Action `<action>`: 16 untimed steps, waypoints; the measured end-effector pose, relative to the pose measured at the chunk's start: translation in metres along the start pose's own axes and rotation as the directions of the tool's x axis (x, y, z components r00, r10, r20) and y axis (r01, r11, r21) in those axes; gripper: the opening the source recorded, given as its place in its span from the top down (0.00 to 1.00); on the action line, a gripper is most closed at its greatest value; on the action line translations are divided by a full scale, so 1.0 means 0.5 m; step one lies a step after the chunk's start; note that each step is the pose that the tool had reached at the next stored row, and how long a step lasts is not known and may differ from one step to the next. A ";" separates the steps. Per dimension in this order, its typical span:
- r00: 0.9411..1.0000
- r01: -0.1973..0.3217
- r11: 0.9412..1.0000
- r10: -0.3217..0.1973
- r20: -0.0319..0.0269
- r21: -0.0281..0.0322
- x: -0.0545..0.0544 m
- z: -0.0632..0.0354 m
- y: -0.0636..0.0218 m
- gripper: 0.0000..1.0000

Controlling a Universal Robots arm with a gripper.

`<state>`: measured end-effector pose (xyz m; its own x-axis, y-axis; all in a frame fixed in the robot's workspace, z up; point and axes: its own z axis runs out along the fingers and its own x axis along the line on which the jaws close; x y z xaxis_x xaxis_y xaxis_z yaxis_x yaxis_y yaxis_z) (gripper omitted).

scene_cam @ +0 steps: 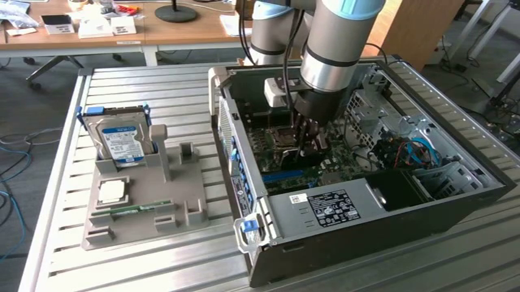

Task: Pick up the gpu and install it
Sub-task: 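Insert the gpu into the slot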

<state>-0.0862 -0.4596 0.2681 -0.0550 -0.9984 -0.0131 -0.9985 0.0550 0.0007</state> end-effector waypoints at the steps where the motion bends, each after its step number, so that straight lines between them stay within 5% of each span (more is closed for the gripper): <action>1: 1.000 0.000 1.000 0.000 0.000 0.000 0.000 0.000 0.000 0.73; 16: 1.000 0.000 1.000 0.000 0.000 0.000 0.000 0.013 0.002 0.73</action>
<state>-0.0874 -0.4596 0.2617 -0.0552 -0.9984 -0.0133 -0.9985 0.0552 0.0006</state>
